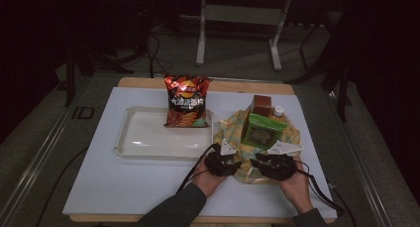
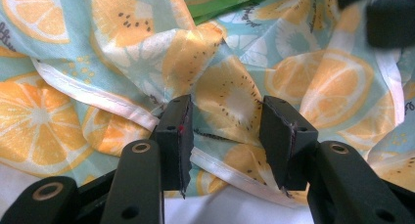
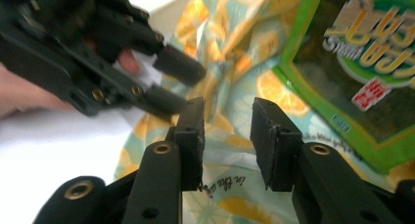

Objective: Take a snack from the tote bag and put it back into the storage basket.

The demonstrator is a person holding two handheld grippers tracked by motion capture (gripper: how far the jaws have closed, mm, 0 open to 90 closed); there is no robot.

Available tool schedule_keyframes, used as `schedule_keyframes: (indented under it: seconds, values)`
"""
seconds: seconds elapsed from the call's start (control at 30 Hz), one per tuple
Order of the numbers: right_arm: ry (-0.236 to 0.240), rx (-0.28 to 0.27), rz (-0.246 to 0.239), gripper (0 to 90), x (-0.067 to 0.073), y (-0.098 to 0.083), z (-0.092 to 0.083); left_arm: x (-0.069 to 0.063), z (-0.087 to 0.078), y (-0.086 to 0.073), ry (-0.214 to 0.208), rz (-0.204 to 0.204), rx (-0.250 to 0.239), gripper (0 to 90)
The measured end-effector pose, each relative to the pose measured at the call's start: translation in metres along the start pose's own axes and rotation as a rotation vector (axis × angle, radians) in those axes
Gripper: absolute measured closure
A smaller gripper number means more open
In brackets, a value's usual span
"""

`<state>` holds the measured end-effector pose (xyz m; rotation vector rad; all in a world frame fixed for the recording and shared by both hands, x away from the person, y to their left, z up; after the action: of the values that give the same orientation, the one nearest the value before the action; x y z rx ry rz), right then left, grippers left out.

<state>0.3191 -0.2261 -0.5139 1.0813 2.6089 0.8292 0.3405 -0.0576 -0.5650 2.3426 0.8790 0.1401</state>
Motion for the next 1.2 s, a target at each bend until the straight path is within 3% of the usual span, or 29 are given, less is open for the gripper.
schedule_keyframes:
  seconds: [0.17, 0.23, 0.47, 0.83, 1.1, 1.2]
  values:
    - [0.015, -0.024, 0.039, 64.8, -0.001, -0.009, 0.007, 0.002, -0.001, 0.0, -0.027, -0.022, -0.011, 54.9]
    - [-0.003, -0.016, 0.03, 64.7, -0.003, -0.012, 0.009, 0.003, -0.001, 0.0, -0.029, -0.024, -0.018, 54.9]
    - [0.019, -0.038, 0.037, 63.6, -0.003, -0.018, 0.019, 0.003, -0.006, -0.001, -0.047, -0.061, -0.042, 54.7]
    - [0.019, -0.018, 0.021, 62.7, -0.001, -0.022, 0.028, -0.001, -0.041, 0.011, -0.045, -0.01, -0.101, 55.4]
    - [0.031, -0.012, 0.031, 62.3, -0.001, -0.024, 0.032, 0.013, -0.058, 0.032, -0.084, 0.054, -0.13, 60.1]
    - [0.035, -0.01, 0.028, 62.3, -0.001, -0.024, 0.033, 0.021, -0.064, 0.041, -0.093, 0.048, -0.138, 60.8]
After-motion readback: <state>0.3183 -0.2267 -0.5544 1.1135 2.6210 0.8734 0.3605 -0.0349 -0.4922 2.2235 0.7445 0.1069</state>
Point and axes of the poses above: each handheld gripper's, and its own axes: z roughly forward along the jaws, y roughly out of its top, x roughly to its left, the point moved 4 cm from there along z, roughly forward along the jaws, and after that the axes turned 14 degrees about x, right-handed, at the moved point
